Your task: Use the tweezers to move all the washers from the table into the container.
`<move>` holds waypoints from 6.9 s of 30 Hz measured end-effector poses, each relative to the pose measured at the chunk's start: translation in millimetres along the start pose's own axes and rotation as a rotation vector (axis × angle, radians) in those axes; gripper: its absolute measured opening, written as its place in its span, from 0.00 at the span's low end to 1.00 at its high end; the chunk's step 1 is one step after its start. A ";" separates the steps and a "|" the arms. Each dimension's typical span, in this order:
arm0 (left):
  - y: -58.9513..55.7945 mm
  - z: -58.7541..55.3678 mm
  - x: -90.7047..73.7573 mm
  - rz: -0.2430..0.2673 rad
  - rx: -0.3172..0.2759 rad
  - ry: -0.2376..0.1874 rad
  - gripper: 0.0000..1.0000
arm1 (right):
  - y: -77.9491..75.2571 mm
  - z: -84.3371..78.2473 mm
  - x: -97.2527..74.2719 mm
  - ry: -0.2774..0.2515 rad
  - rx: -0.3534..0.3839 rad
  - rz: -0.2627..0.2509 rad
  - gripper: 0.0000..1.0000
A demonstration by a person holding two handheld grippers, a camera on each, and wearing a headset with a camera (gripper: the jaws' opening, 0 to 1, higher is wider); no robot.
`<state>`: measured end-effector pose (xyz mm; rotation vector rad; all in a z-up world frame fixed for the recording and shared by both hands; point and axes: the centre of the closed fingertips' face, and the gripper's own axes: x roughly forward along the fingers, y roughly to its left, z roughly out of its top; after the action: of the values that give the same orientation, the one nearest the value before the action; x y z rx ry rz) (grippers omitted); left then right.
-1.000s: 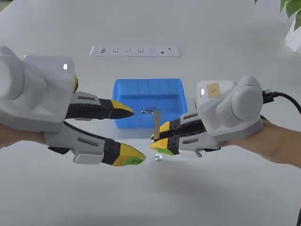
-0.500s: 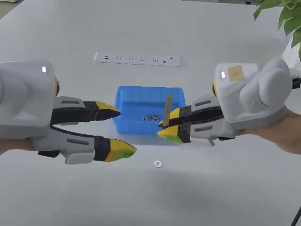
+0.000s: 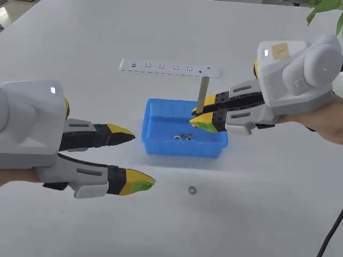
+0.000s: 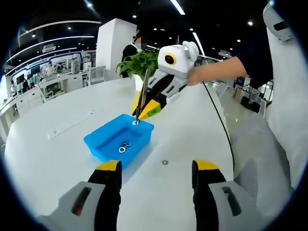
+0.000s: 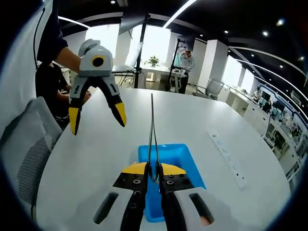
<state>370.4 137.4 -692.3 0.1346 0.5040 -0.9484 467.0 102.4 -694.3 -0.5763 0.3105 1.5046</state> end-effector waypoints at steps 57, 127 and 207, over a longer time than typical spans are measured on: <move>-13.6 -14.7 -1.1 -0.007 -0.066 0.039 0.68 | -18.0 -62.3 39.7 0.054 0.118 -0.004 0.10; 43.3 91.3 83.5 -0.139 0.334 -0.035 0.05 | -7.2 -29.7 27.6 0.009 0.072 0.024 0.15; -44.7 28.6 74.9 -0.108 0.280 -0.051 0.05 | 117.1 -73.2 -32.4 -0.025 0.303 -0.020 0.97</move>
<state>380.2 46.3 -697.6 0.3379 0.3316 -1.1228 360.9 32.2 -757.0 -0.3182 0.5019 1.4105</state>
